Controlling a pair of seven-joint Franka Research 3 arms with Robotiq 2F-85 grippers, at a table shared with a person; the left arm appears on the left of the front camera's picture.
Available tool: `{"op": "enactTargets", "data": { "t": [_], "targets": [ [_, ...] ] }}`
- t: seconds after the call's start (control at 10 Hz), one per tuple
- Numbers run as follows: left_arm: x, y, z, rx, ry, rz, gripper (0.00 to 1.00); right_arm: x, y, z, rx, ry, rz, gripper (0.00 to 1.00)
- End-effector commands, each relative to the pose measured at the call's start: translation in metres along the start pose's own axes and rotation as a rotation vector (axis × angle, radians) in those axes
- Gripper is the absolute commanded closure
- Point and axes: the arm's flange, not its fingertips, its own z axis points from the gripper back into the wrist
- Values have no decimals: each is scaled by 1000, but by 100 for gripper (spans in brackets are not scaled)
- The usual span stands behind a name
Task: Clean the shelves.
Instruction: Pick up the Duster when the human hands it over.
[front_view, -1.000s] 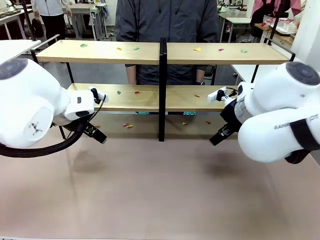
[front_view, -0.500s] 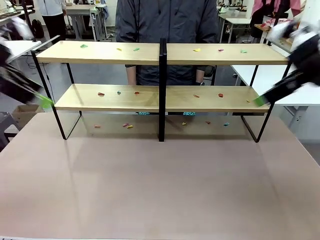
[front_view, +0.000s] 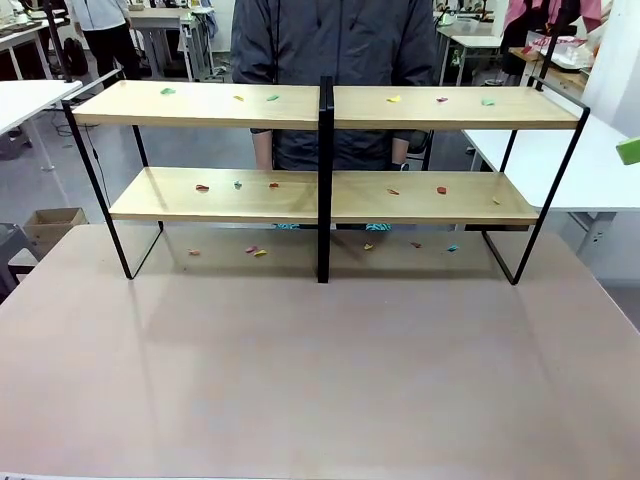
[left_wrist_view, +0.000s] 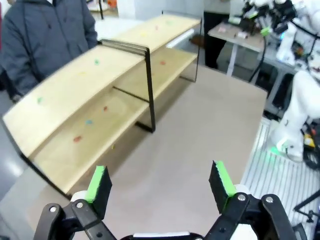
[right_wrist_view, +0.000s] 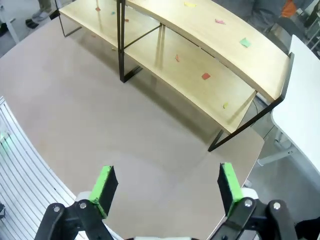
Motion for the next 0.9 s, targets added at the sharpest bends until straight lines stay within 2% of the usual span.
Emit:
{"op": "enactTargets", "data": {
  "t": [0.0,0.4,0.6,0.7,0.8],
  "targets": [
    [-38,-23,-36,44,-50,22,0,-19,7,-16,-17,-15,39,0],
    [-36,-22,-48,56,-20,47,0,-19,6,-16,-26,-43,39,0],
    [-39,-17,-47,55,-18,45,0,-17,6,-11,-77,-144,-9,0],
    [-40,-17,-47,53,-15,45,0,-16,4,-7,-131,-227,-105,0],
    [-42,-18,-46,54,-15,49,0,-16,4,-2,-151,-255,-179,0]
  ]
}}
